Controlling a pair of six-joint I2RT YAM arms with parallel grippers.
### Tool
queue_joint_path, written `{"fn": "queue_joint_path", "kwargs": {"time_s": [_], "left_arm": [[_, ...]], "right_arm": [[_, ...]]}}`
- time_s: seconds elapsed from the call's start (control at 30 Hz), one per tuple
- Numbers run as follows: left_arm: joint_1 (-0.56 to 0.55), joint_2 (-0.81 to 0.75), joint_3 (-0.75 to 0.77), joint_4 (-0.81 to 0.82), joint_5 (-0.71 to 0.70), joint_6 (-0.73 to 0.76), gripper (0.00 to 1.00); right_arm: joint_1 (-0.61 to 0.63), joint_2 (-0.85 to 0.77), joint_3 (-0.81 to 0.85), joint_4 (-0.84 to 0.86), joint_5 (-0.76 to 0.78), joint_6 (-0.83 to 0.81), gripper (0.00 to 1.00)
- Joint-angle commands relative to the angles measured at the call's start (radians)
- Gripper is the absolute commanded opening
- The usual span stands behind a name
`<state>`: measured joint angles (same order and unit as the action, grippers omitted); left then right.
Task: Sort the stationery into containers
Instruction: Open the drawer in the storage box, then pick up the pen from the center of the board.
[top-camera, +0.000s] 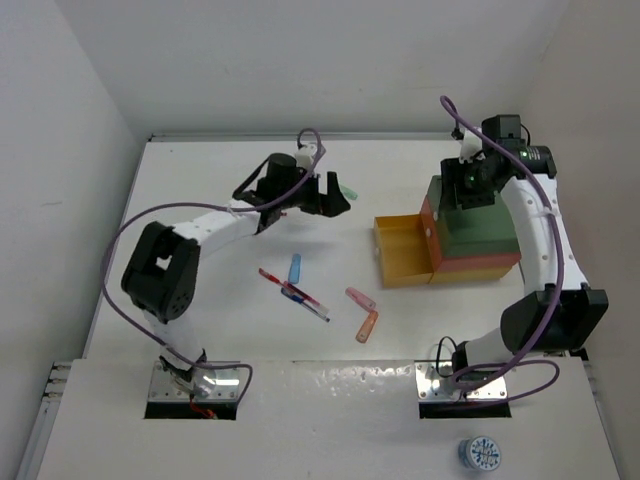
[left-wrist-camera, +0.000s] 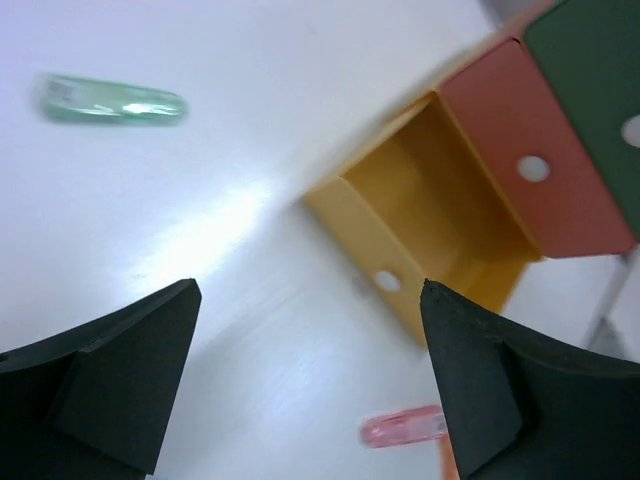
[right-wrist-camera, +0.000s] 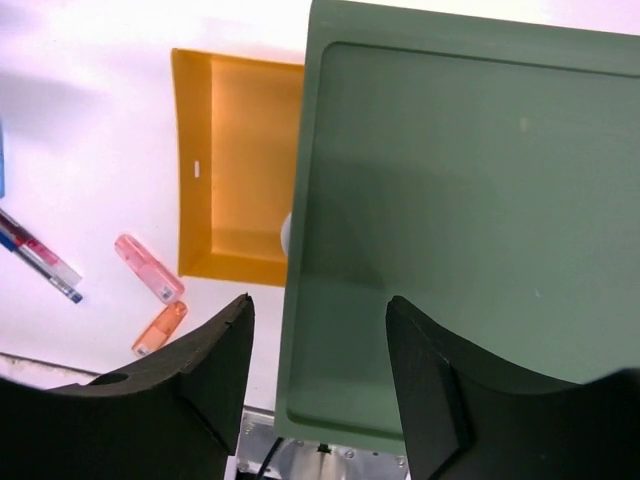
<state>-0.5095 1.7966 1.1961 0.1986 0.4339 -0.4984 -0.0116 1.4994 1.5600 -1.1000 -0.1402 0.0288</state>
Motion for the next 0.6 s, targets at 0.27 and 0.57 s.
{"fn": "queue_joint_path", "kwargs": {"time_s": [0.27,0.57], "left_arm": [[0.089,-0.338,-0.015,-0.672,-0.369,0.617,1.00],[0.135,-0.515,-0.180,-0.835,-0.024,1.242,0.71]], "right_arm": [[0.002,-0.215,-0.071,0.094,0.041,-0.012,0.57],[0.045,-0.281,-0.150,0.060,-0.036,-0.053,0.50]]}}
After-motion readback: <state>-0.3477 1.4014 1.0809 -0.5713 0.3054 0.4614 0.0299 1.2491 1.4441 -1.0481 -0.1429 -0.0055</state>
